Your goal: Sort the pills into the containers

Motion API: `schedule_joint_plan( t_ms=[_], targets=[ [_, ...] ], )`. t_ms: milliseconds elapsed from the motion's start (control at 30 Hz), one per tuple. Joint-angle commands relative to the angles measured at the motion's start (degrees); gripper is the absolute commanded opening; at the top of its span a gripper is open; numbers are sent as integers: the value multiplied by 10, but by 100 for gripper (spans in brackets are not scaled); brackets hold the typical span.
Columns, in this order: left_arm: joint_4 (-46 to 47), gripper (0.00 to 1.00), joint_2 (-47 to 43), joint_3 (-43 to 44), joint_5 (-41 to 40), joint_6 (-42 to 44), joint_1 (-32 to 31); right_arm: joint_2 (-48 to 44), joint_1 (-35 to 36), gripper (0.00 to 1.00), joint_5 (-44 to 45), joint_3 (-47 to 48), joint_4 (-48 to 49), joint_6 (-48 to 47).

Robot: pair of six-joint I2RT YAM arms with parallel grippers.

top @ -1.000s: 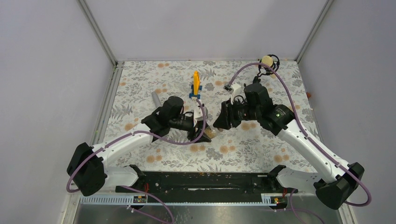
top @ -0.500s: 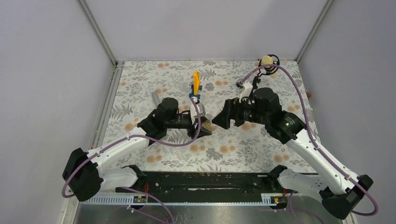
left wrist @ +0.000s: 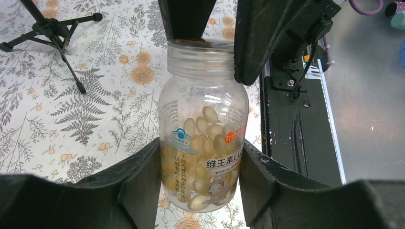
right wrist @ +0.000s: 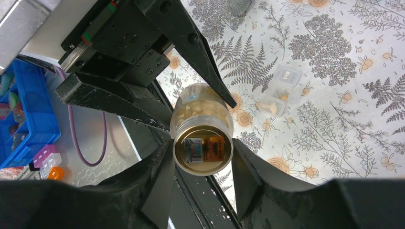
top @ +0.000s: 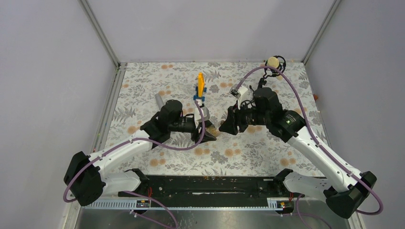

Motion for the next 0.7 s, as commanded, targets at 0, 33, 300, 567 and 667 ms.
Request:
schedule_joint_plan(
  t_ms=[0,33,300,567,667],
  targets=[
    [42,0,-17,23,18,3,-1,-2,3,35,-8,8,49,12],
    [45,0,-17,22,9,3,-1,-2,3,30,-2,1,71,34],
    [46,0,-5,20,-170,20,-1,9,12,15,228,-72,171,287],
    [79,0,-3,2,-202,14,-1,10,15,67,239,-91,257,346],
    [92,0,-1,-5,-195,12,-1,24,14,81,174,-95,270,325]
  ],
)
